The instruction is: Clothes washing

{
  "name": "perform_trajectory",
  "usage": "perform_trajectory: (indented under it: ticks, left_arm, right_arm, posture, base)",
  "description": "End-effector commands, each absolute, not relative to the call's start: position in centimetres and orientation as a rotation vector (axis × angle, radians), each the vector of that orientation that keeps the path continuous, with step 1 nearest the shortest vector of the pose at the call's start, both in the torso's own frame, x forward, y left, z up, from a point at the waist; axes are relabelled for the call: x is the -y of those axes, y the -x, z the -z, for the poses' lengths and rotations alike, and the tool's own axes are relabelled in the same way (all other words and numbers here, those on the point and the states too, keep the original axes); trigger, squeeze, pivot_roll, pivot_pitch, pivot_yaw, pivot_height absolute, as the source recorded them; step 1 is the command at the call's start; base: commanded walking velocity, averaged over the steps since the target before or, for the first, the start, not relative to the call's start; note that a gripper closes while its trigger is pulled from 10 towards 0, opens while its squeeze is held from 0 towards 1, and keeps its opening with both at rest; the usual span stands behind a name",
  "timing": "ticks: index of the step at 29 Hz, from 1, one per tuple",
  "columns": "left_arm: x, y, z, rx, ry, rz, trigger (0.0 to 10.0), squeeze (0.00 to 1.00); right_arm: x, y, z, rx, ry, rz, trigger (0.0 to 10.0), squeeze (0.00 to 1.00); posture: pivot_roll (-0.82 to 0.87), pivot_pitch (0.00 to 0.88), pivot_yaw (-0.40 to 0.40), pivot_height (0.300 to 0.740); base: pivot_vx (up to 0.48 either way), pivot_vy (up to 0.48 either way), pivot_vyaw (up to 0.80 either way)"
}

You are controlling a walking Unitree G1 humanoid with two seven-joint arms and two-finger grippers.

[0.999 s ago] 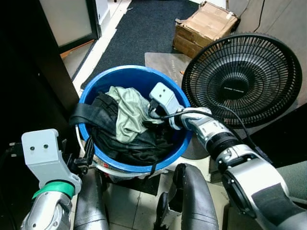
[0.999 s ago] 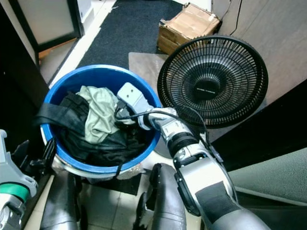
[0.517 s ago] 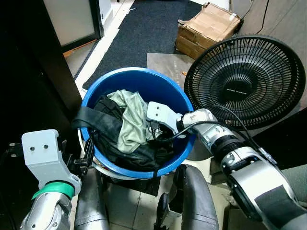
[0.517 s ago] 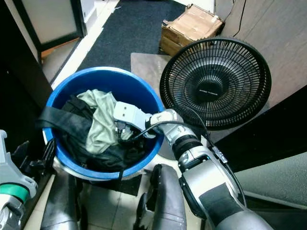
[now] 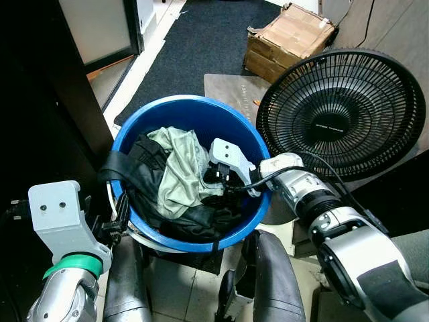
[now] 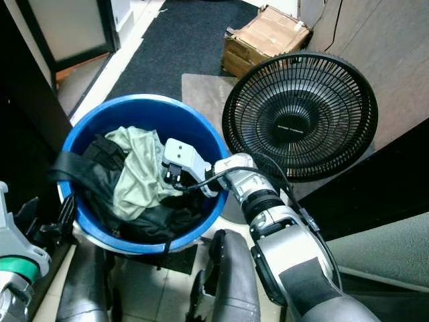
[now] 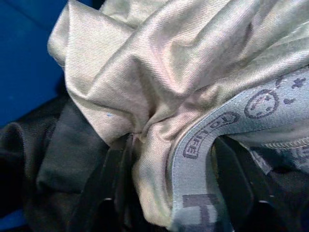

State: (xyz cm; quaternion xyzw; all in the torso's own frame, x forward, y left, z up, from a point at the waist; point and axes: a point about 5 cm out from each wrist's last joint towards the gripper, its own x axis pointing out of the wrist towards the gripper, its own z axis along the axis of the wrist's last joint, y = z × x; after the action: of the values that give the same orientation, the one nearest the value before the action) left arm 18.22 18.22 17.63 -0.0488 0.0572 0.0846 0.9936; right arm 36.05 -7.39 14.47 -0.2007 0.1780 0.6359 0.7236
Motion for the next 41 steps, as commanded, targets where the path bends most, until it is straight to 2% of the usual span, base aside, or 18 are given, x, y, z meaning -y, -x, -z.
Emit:
perform_trajectory:
  ticks: [1, 19, 26, 27, 28, 29, 30, 33, 36, 37, 38, 39, 40, 41]
  left_arm:
    - [-18.9, -17.9, -16.2, -0.202, 0.089, -0.217, 10.0, 0.00]
    - [-18.9, -18.0, -16.2, -0.201, 0.092, -0.220, 10.0, 0.00]
    - [-18.9, -18.4, -16.1, -0.198, 0.093, -0.215, 10.0, 0.00]
    - [-18.9, -18.7, -16.1, -0.188, 0.094, -0.213, 10.0, 0.00]
    - [-19.0, -19.1, -16.1, -0.181, 0.095, -0.211, 10.0, 0.00]
    - [-19.0, -19.4, -16.2, -0.172, 0.096, -0.208, 10.0, 0.00]
    - [-19.0, -19.4, -16.2, -0.172, 0.096, -0.208, 10.0, 0.00]
    - [-19.2, -20.7, -16.5, -0.147, 0.093, -0.187, 10.0, 0.00]
    - [-19.2, -20.7, -16.5, -0.147, 0.093, -0.187, 10.0, 0.00]
    - [-19.2, -21.1, -16.6, -0.139, 0.092, -0.178, 10.0, 0.00]
    - [-19.2, -21.1, -16.6, -0.139, 0.092, -0.178, 10.0, 0.00]
    - [-19.1, -21.7, -16.7, -0.127, 0.090, -0.163, 10.0, 0.00]
    - [-19.1, -21.7, -16.7, -0.127, 0.090, -0.163, 10.0, 0.00]
    - [-19.0, -22.2, -16.9, -0.116, 0.089, -0.151, 10.0, 0.00]
  right_arm:
    - [8.1, -34.4, -10.7, -0.539, 0.327, -1.417, 0.0, 0.00]
    - [7.8, -34.7, -12.2, -0.466, 0.106, -1.437, 0.0, 0.00]
    - [8.1, -35.4, -13.9, -0.341, -0.042, -1.397, 0.0, 0.00]
    - [8.7, -36.6, -15.9, -0.187, -0.041, -1.254, 3.7, 0.00]
    - [9.4, -37.4, -17.6, -0.075, -0.054, -1.132, 8.9, 0.00]
    - [10.4, -38.1, -19.9, 0.058, -0.063, -0.998, 10.0, 0.00]
    - [10.4, -38.1, -19.9, 0.058, -0.063, -0.998, 10.0, 0.00]
    - [13.7, -38.2, -26.7, 0.386, -0.109, -0.661, 10.0, 0.00]
    - [13.7, -38.2, -26.7, 0.386, -0.109, -0.661, 10.0, 0.00]
    - [14.7, -37.7, -28.8, 0.495, -0.083, -0.565, 10.0, 0.00]
    - [14.7, -37.7, -28.8, 0.495, -0.083, -0.565, 10.0, 0.00]
    - [15.8, -36.8, -31.2, 0.631, 0.007, -0.424, 10.0, 0.00]
    - [15.8, -36.8, -31.2, 0.631, 0.007, -0.424, 10.0, 0.00]
    - [16.5, -35.9, -33.1, 0.741, 0.087, -0.314, 10.0, 0.00]
  posture:
    - [0.21, 0.302, -0.088, 0.550]
    - [0.21, 0.301, -0.083, 0.550]
    - [0.20, 0.277, -0.081, 0.550]
    - [0.20, 0.247, -0.073, 0.550]
    - [0.19, 0.234, -0.067, 0.550]
    - [0.19, 0.227, -0.064, 0.550]
    - [0.19, 0.227, -0.064, 0.550]
    - [0.17, 0.180, -0.035, 0.550]
    - [0.17, 0.180, -0.035, 0.550]
    - [0.16, 0.161, -0.024, 0.550]
    - [0.16, 0.161, -0.024, 0.550]
    - [0.15, 0.142, -0.014, 0.550]
    - [0.15, 0.142, -0.014, 0.550]
    - [0.14, 0.125, -0.006, 0.550]
  base:
    - [0.000, 0.000, 0.00]
    - [0.000, 0.000, 0.00]
    - [0.000, 0.000, 0.00]
    - [0.000, 0.000, 0.00]
    - [0.000, 0.000, 0.00]
    - [0.000, 0.000, 0.00]
    - [0.000, 0.000, 0.00]
    - [0.000, 0.000, 0.00]
    - [0.000, 0.000, 0.00]
    - [0.000, 0.000, 0.00]
    - [0.000, 0.000, 0.00]
    - [0.000, 0.000, 0.00]
    - [0.000, 0.000, 0.00]
    - [0.000, 0.000, 0.00]
